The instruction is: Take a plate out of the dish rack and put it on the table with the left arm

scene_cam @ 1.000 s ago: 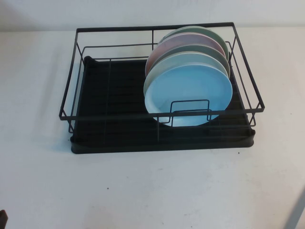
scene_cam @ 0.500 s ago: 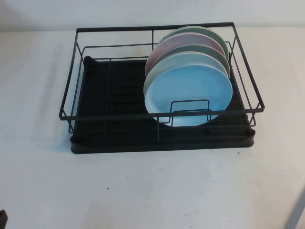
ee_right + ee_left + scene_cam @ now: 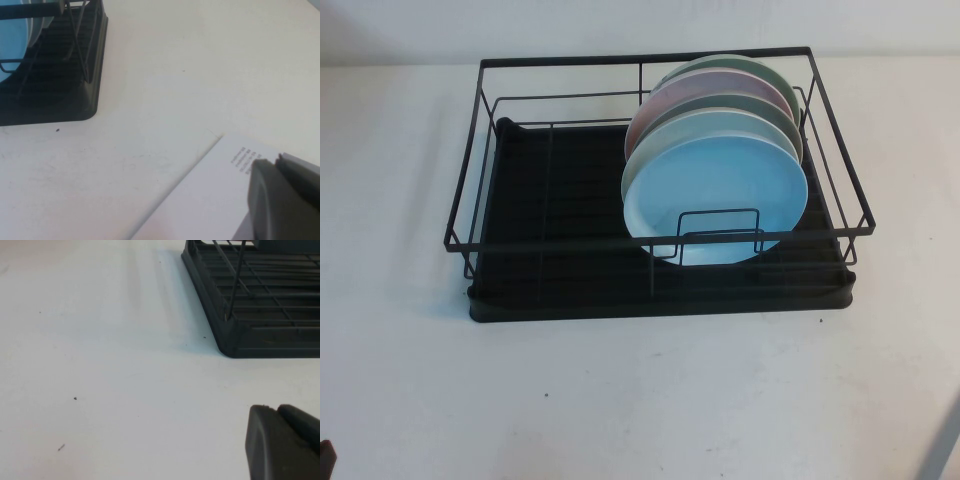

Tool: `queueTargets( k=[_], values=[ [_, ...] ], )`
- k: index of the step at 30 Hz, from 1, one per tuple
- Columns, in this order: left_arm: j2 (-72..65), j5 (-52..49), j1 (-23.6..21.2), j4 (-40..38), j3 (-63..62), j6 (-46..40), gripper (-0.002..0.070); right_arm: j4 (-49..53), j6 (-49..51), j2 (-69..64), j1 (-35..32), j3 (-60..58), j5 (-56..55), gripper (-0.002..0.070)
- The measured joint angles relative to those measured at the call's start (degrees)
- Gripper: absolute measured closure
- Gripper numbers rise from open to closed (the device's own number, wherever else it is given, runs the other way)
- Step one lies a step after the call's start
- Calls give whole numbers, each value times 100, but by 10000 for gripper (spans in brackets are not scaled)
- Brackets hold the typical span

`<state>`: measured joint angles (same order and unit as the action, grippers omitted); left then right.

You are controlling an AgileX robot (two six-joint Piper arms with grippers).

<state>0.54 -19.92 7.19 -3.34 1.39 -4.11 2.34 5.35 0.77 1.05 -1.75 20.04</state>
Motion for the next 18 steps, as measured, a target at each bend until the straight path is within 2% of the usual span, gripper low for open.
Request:
queueTargets(
  k=[8,12,16,18],
  values=[
    [0,65,0,-201,0,103,678,0,0,0,0,0,0,696],
    [0,517,0,-1219,0,728,678,0,0,0,0,0,0,696],
    [0,1212,0,-2566,0,1400,678,0,0,0,0,0,0,696],
    [0,1422,0,-2861,0,1501,678,0,0,0,0,0,0,696]
  ],
)
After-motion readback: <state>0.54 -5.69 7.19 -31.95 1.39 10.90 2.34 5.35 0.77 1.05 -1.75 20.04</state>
